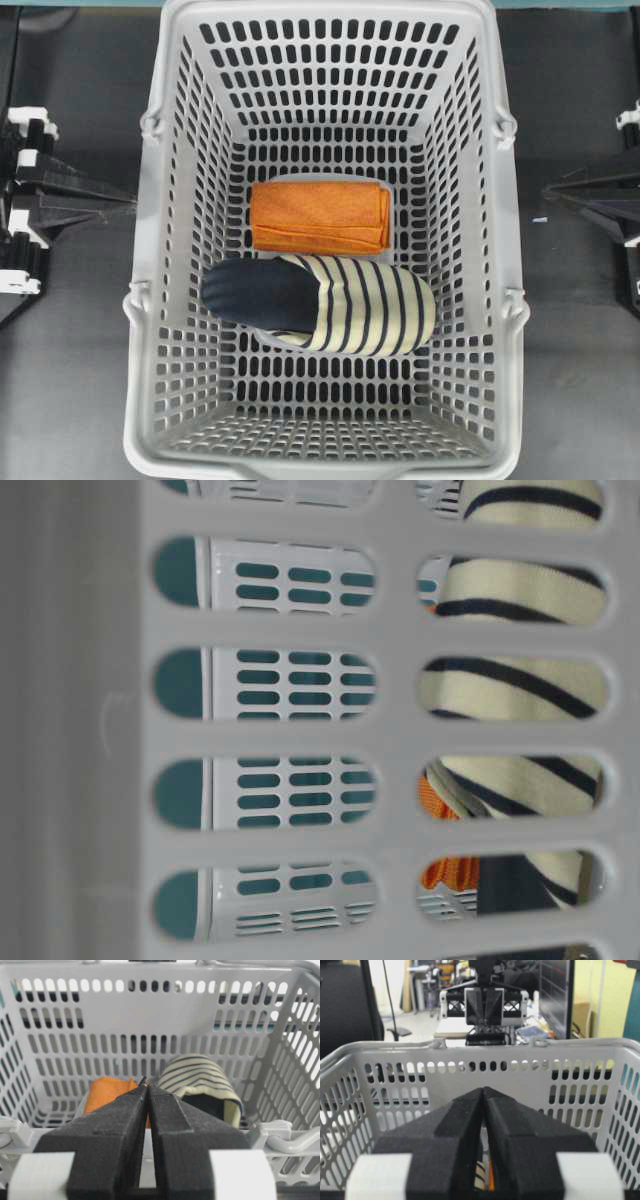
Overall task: Pick up the slipper from the shopping basket with the left arm.
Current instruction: 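Move the left gripper over the basket toward the striped slipper, then lower the left gripper onto the slipper heel and close on it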
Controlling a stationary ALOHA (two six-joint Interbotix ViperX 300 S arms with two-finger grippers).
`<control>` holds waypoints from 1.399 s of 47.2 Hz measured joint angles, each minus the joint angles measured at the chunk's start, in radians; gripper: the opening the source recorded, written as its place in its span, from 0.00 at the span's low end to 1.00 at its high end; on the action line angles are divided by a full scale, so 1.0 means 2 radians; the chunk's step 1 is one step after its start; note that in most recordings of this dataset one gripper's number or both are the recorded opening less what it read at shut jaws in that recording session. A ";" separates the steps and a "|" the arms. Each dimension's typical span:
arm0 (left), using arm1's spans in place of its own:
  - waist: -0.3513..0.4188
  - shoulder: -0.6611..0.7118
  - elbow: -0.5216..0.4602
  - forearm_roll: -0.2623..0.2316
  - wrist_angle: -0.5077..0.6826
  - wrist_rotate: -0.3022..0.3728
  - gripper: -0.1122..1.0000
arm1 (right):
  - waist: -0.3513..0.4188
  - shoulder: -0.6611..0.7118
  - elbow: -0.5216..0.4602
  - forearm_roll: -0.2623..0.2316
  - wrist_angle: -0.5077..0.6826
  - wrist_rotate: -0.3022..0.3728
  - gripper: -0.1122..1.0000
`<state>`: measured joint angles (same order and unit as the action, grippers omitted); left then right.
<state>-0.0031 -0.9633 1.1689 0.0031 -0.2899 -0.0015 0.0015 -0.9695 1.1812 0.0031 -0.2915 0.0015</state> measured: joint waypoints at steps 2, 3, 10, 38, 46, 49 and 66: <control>-0.001 0.001 -0.001 0.002 0.002 -0.002 0.14 | 0.000 0.000 0.000 0.000 0.000 0.000 0.10; -0.001 0.003 -0.006 0.005 0.011 -0.005 0.11 | 0.000 0.000 0.001 0.000 0.001 0.001 0.10; -0.007 0.035 -0.084 0.018 0.100 -0.012 0.10 | 0.003 -0.001 0.005 0.008 0.009 0.016 0.10; -0.058 0.282 -0.386 0.020 0.436 -0.043 0.10 | 0.009 -0.027 0.008 0.008 0.051 0.029 0.10; -0.058 0.351 -0.447 0.020 0.483 -0.056 0.13 | 0.010 -0.043 0.010 0.008 0.061 0.030 0.10; -0.059 0.374 -0.462 0.019 0.500 -0.058 0.21 | 0.012 -0.048 0.011 0.009 0.065 0.030 0.10; -0.077 0.505 -0.568 0.020 0.543 -0.057 0.92 | 0.014 -0.062 0.013 0.008 0.077 0.031 0.10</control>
<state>-0.1565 0.0460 0.0322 0.0430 0.7961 -0.1150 0.0291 -1.0937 1.2072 0.0199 -0.1365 0.0629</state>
